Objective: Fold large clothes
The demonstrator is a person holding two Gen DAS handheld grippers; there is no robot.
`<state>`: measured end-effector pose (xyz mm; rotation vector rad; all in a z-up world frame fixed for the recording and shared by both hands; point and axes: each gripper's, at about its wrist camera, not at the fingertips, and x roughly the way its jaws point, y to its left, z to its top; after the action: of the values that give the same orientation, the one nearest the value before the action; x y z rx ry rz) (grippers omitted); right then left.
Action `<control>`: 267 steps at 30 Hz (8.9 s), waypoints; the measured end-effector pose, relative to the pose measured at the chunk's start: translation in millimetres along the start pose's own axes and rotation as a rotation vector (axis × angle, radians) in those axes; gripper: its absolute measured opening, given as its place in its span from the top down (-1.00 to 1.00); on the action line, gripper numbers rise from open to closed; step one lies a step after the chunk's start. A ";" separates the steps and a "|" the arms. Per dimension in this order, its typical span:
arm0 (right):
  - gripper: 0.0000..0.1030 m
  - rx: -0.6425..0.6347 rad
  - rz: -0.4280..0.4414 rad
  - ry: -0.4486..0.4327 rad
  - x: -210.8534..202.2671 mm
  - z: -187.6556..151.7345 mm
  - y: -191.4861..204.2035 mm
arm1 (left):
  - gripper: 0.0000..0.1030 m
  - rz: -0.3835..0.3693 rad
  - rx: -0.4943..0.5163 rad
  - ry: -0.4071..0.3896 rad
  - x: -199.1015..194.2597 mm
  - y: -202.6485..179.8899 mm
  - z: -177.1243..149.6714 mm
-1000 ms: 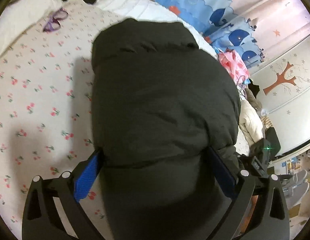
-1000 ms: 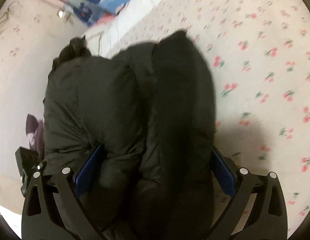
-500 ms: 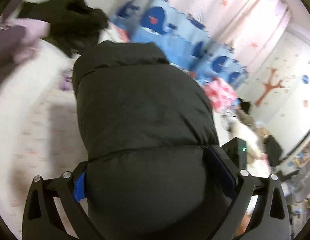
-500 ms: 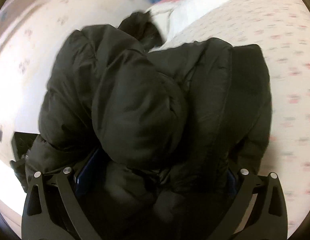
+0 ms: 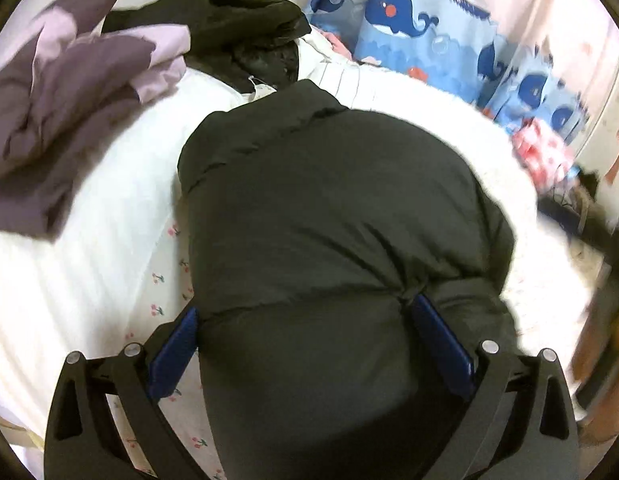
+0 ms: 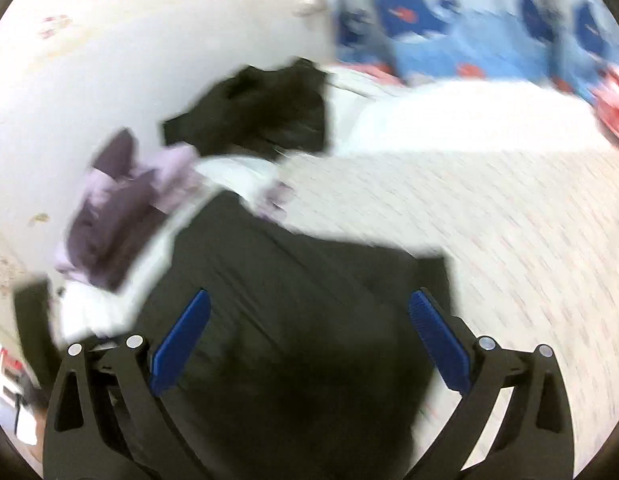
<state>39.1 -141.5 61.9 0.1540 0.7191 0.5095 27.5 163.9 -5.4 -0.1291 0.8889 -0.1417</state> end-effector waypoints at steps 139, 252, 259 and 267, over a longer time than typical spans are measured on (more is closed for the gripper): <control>-0.89 0.611 0.760 0.455 100.9 -97.6 -80.3 | -0.88 -0.538 -0.289 0.109 10.7 32.4 -12.9; -0.87 0.211 -0.343 0.063 -160.1 -172.6 -95.0 | -0.88 -0.116 0.321 -0.090 -99.1 -294.4 -104.1; -0.86 0.194 -0.407 0.047 -174.0 -161.7 -72.2 | -0.88 -0.106 0.324 -0.113 -105.8 -297.9 -104.5; -0.87 0.165 -0.432 0.038 -175.9 -147.9 -64.1 | -0.88 -0.110 0.313 -0.106 -102.8 -299.0 -100.7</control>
<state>-145.9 -289.8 35.6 0.1380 0.8054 0.0408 -135.8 -117.2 61.3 0.1063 0.7443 -0.3711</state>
